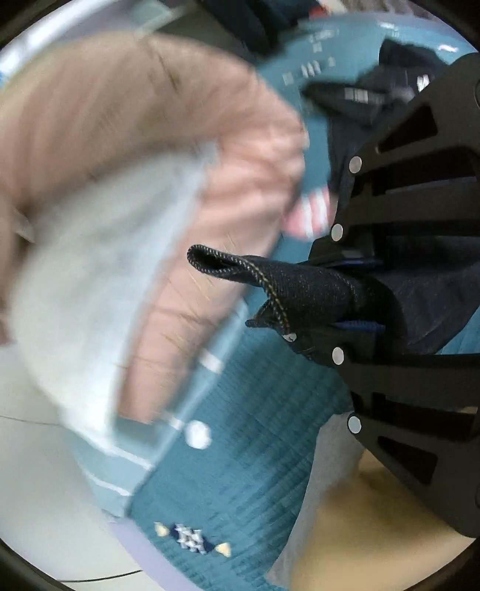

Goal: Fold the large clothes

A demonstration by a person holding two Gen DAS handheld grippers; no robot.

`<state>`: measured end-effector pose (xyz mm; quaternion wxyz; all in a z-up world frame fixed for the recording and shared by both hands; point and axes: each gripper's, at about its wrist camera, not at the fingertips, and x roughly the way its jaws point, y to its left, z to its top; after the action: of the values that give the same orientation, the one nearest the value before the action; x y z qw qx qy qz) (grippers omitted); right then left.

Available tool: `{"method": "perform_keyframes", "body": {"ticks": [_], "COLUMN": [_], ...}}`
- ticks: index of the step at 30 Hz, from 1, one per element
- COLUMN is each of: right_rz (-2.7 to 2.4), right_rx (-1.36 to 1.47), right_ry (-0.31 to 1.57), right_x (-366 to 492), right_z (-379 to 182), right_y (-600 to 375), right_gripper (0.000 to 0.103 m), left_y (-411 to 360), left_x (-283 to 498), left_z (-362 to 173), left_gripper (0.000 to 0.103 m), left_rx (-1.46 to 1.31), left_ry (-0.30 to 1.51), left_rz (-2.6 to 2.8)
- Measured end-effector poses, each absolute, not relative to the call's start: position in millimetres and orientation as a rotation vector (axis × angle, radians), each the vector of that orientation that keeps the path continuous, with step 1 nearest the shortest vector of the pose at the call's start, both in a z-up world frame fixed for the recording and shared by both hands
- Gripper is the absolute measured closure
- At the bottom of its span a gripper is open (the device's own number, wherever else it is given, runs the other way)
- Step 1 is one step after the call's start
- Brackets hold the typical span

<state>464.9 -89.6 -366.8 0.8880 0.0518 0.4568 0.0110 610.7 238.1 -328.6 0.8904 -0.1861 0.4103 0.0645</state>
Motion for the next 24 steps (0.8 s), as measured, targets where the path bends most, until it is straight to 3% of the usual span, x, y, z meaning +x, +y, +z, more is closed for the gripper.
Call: {"method": "perform_keyframes", "body": {"ticks": [7, 9, 11, 12, 17, 24], "right_rz": [0.149, 0.211, 0.259, 0.275, 0.287, 0.350], "right_rx": [0.127, 0.124, 0.143, 0.159, 0.143, 0.404], "right_ry": [0.896, 0.921, 0.972, 0.997, 1.050, 0.991], "right_x": [496, 511, 523, 528, 539, 505], "right_z": [-367, -378, -392, -400, -431, -389], "right_y": [-49, -26, -8, -1, 5, -97], "right_gripper": [0.007, 0.012, 0.055, 0.061, 0.062, 0.061], "left_y": [248, 254, 252, 251, 221, 115], "left_x": [544, 537, 533, 532, 531, 537], "left_z": [-240, -232, -226, -225, -232, -222], "left_gripper": [0.083, 0.083, 0.083, 0.083, 0.083, 0.083], "left_rx": [-0.455, -0.455, -0.430, -0.416, -0.353, -0.247], "left_ry": [0.714, 0.723, 0.732, 0.735, 0.770, 0.752], "left_rz": [0.039, 0.031, 0.031, 0.030, -0.021, -0.124]}}
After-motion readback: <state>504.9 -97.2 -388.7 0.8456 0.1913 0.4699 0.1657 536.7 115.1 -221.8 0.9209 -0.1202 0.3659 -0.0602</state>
